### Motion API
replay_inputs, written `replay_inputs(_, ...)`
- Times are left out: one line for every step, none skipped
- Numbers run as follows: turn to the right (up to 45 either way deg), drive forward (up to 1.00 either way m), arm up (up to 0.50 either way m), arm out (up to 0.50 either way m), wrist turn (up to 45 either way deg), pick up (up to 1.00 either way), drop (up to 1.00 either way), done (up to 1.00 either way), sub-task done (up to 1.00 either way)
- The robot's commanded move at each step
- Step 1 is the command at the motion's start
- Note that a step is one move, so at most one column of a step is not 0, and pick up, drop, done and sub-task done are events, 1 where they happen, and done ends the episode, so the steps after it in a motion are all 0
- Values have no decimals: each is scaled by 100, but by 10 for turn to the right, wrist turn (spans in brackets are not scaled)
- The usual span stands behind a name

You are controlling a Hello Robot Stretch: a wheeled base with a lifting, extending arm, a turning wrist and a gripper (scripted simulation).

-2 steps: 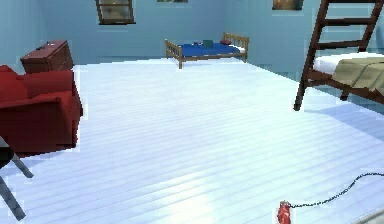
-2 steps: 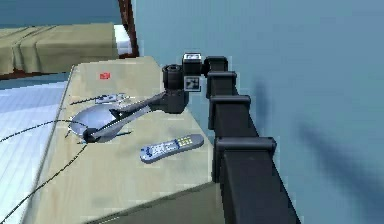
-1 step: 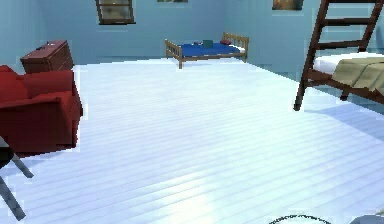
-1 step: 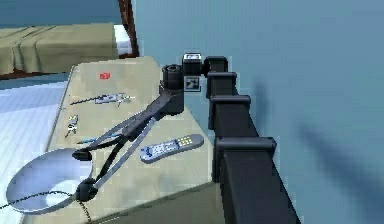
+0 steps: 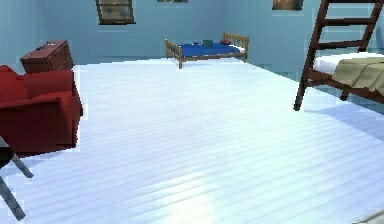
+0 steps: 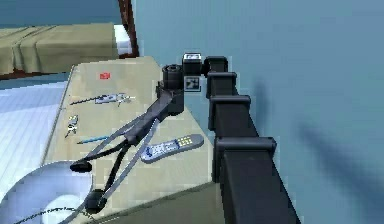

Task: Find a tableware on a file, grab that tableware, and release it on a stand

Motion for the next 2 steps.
replay_inputs(0,0,0,-26,0,0,0,0,0)
replay_inputs(-450,0,0,0,0,0,0,0,0)
